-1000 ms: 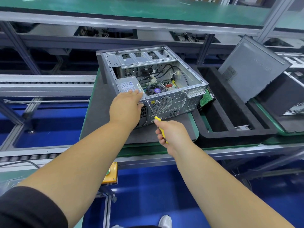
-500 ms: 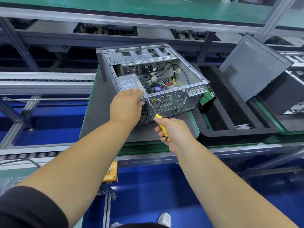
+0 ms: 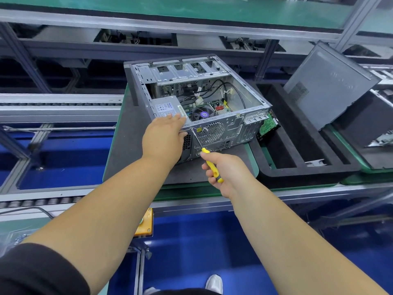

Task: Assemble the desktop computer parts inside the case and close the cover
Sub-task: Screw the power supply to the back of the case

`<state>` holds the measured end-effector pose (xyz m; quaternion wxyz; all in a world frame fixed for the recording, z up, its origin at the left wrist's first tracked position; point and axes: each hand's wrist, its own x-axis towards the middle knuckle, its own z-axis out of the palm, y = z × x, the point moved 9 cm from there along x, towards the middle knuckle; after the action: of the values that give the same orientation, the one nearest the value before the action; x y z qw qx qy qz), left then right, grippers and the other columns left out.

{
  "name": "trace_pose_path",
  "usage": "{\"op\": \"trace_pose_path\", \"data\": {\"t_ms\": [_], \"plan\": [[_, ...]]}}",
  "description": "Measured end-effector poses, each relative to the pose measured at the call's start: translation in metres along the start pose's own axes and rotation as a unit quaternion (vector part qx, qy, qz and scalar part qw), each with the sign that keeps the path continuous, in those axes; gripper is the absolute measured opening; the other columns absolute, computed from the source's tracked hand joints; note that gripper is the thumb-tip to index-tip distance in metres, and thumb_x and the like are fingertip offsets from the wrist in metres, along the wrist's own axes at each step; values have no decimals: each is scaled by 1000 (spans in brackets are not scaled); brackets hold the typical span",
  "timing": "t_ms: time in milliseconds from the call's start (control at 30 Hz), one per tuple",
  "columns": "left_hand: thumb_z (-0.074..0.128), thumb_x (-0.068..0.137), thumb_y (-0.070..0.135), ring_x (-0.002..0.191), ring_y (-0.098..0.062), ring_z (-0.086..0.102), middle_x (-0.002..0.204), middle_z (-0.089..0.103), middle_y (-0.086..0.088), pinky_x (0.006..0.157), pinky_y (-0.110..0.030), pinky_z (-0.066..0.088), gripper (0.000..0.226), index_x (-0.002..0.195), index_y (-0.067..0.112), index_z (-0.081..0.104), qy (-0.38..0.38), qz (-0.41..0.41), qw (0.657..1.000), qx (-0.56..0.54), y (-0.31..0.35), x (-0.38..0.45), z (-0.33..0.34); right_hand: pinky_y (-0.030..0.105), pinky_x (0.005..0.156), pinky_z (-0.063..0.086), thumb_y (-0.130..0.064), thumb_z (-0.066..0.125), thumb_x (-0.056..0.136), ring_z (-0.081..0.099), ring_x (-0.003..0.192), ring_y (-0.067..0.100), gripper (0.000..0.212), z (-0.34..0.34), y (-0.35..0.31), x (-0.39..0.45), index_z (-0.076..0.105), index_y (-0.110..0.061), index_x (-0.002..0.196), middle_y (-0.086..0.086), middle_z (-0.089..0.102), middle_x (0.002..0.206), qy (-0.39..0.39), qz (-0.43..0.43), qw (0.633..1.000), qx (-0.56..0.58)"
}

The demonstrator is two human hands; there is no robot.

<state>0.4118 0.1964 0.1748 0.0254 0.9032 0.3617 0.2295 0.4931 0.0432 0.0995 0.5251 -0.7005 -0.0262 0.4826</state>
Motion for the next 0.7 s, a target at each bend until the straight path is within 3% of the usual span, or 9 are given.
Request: {"op": "trace_pose_path", "data": {"t_ms": [100,200,400,533,600,700], "plan": [[64,92,23,124,-29,55,131,63,-6,102,-41,40,35,127,15,63,6,5,1000,1,2,-1,-2,17,40,39,-37,68,92,49,41,8,24,2,-3,-3,66,-14,88,-2,67,59,3,-7,1000,-22],[63,92,23,119,-29,57,126,65,-6,100,-41,41,34,125,15,64,5,7,1000,6,2,-1,-3,18,41,38,-42,59,97,46,48,10,31,3,-4,-5,64,-13,88,-1,68,66,15,-7,998,-56],[65,92,23,119,-30,58,123,66,-7,101,-42,41,35,125,12,64,6,11,1000,8,4,-1,-3,17,39,26,-44,46,103,35,42,8,47,5,-5,-5,63,-9,78,0,53,61,-3,-3,999,-32],[66,90,21,114,-30,60,119,68,-7,97,-42,44,32,121,12,66,12,9,1000,7,4,-1,-5,17,39,29,-44,53,100,38,41,8,41,5,-4,-4,64,-8,83,2,53,61,-29,-5,1000,-10],[68,88,19,113,-31,61,117,69,-8,96,-42,45,32,119,11,67,17,9,1000,2,4,-2,-6,20,43,33,-39,66,94,42,47,10,29,3,-11,-3,60,-11,85,4,53,67,-19,-54,997,-60],[70,87,18,109,-32,63,115,69,-10,94,-42,45,31,117,10,68,21,12,1000,2,5,-2,-6,32,55,47,-36,69,89,54,57,17,28,-8,-25,-4,59,-10,87,4,62,73,65,-167,963,-199]]}}
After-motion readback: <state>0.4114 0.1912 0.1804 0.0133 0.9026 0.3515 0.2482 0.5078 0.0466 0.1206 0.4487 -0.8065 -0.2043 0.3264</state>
